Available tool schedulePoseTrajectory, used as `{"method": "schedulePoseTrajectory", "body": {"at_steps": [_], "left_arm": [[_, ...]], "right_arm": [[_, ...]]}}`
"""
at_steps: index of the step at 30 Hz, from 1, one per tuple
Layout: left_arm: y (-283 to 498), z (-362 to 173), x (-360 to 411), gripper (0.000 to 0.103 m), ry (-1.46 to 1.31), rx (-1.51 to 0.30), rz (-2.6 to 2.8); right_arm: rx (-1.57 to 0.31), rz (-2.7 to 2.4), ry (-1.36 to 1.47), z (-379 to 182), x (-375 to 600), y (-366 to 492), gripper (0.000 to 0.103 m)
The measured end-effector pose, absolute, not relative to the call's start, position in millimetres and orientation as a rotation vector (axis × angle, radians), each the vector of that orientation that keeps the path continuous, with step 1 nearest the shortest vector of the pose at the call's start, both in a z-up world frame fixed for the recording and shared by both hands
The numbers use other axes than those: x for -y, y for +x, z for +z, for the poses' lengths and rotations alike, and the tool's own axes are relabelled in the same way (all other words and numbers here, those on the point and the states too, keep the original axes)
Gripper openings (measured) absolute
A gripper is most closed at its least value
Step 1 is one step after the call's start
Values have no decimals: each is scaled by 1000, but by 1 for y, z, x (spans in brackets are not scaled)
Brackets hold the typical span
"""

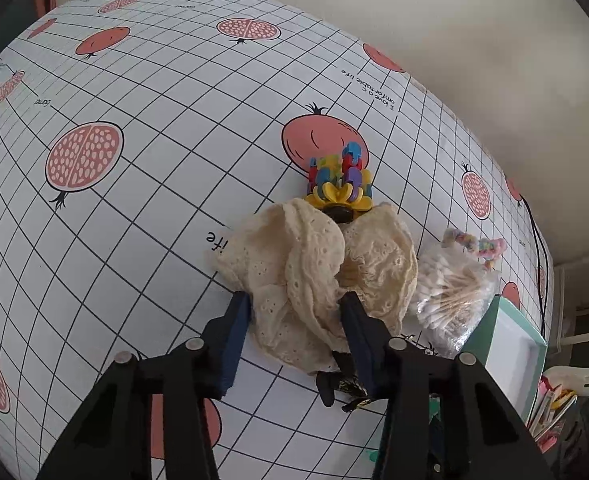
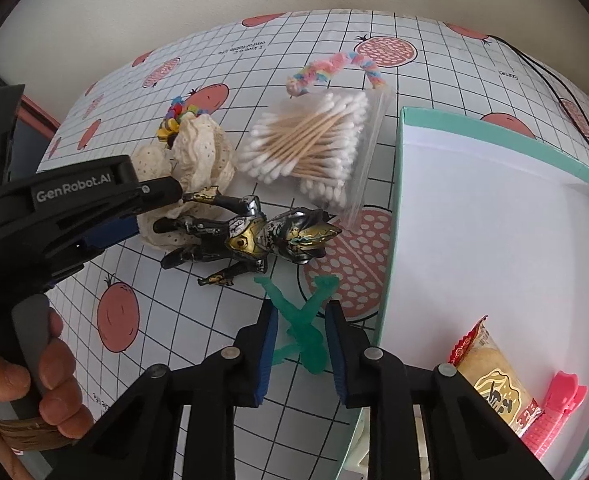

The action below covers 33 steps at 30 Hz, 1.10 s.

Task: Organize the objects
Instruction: 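Close the left gripper on the lace scrunchie while the right grasps the green toy, then lift and carry the scrunchie over the tray with the left gripper while the right carries the green toy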

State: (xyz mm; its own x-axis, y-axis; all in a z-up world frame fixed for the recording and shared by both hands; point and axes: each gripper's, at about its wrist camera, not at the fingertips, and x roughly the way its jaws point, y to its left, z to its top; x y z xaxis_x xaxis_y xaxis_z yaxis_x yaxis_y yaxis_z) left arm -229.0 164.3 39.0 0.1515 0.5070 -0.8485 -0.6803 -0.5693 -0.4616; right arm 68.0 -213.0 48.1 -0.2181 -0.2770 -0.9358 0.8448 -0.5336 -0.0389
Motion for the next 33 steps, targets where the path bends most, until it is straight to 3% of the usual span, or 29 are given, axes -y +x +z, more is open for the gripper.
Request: {"method": "schedulePoseTrajectory", "body": {"at_steps": [7,11,21,33], "left_arm": [[-227,41,-166,21,-1475,-192,1601],[-225,45,-166,14,-1462,-196,1604],[-230,77,-162,11,-1399,-149,1621],[-242,151,-144,11,-1219,13,1669]], "right_arm": [[-723,-1838,1254,52,204,63,20],[-725,-1834,1244,58,206,64,20],[-697,-1832,1200,82,203,65,20],[-655,-1847,1118,115,201,78,20]]}}
